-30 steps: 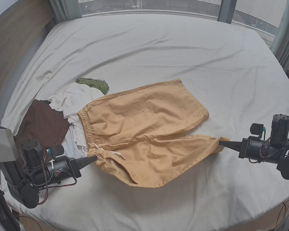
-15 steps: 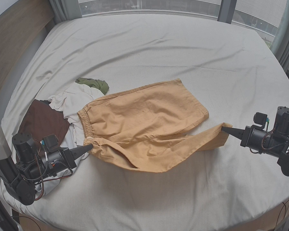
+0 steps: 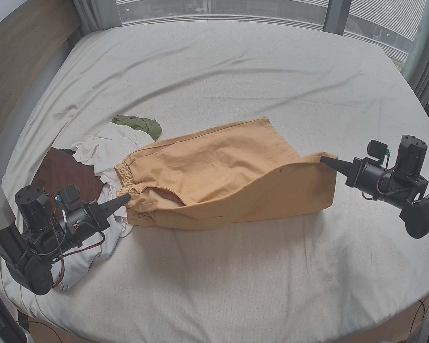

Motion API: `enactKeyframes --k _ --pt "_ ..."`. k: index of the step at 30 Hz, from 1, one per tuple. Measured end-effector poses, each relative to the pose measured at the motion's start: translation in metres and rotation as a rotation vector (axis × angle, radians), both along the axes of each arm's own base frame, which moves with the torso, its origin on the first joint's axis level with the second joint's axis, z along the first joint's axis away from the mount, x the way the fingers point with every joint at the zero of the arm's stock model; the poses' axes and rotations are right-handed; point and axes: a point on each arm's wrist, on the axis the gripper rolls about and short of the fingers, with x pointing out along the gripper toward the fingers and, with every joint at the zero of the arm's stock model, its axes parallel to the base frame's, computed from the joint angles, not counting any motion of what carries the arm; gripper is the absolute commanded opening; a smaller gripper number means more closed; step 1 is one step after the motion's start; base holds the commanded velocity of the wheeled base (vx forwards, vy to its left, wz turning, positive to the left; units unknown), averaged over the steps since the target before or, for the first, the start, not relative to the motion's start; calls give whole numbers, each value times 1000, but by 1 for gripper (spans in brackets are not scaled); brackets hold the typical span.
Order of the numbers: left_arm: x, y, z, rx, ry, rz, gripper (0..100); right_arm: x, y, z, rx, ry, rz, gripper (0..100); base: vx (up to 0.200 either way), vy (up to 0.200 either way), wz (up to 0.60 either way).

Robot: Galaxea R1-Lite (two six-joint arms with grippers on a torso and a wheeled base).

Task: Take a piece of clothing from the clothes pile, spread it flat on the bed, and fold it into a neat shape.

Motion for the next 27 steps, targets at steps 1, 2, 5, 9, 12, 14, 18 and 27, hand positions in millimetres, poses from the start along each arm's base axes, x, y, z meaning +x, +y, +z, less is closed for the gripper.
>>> enactKeyframes --k 1,2,5,9,12,14,18,27 --pt "1 0 0 -1 -3 2 0 4 1 2 3 -12 1 0 0 0 0" --pt "1 0 1 -1 -4 3 0 7 2 4 6 -19 1 0 0 0 0" --pt "2 0 1 -1 -8 7 0 19 4 10 15 -50 2 0 0 0 0" --pt "4 0 2 -1 -16 12 0 32 8 18 23 -87 5 0 0 0 0" --pt "6 0 3 -2 -23 14 0 42 10 22 27 -109 6 0 0 0 0" --pt "8 0 4 -2 -28 15 0 48 12 24 28 -115 9 0 0 0 0" --pt "10 0 5 -2 -36 32 0 59 17 28 31 -127 16 0 0 0 0" --pt "16 1 5 -2 -48 55 0 82 24 36 33 -139 23 0 0 0 0"
